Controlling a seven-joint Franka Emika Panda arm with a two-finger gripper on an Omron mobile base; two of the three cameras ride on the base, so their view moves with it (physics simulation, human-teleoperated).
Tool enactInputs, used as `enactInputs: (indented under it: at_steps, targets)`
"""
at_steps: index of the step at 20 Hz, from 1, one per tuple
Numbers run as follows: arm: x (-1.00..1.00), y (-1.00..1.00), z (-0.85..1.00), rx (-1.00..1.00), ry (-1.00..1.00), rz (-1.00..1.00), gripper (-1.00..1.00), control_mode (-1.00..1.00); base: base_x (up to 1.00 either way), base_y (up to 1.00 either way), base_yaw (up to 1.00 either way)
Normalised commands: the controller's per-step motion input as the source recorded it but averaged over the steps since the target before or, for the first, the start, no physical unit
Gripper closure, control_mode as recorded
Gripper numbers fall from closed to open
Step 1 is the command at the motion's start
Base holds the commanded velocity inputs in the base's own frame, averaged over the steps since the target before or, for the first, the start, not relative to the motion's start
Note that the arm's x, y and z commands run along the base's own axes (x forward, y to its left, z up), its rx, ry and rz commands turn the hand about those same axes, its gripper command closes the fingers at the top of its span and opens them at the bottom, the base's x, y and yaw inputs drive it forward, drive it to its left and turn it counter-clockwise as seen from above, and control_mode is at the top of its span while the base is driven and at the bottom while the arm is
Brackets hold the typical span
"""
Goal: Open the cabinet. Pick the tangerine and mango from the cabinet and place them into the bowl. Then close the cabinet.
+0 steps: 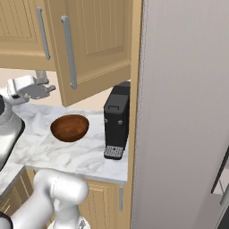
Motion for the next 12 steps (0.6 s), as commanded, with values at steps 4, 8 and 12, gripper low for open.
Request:
enactInputs:
  at_steps: [4,8,12]
  targets:
    - [0.00,-0.01,0.00,0.00,0.00,-0.05,-1.00,-1.00,0.00,0.00,0.00]
    - [0.39,-0.06,0.00,0.00,0.00,0.00,-1.00,-1.00,0.00,0.00,0.00]
    - [0.45,-0.29,0.00,0.01,0.00,0.01,-1.00,-1.00,0.00,0.00,0.00]
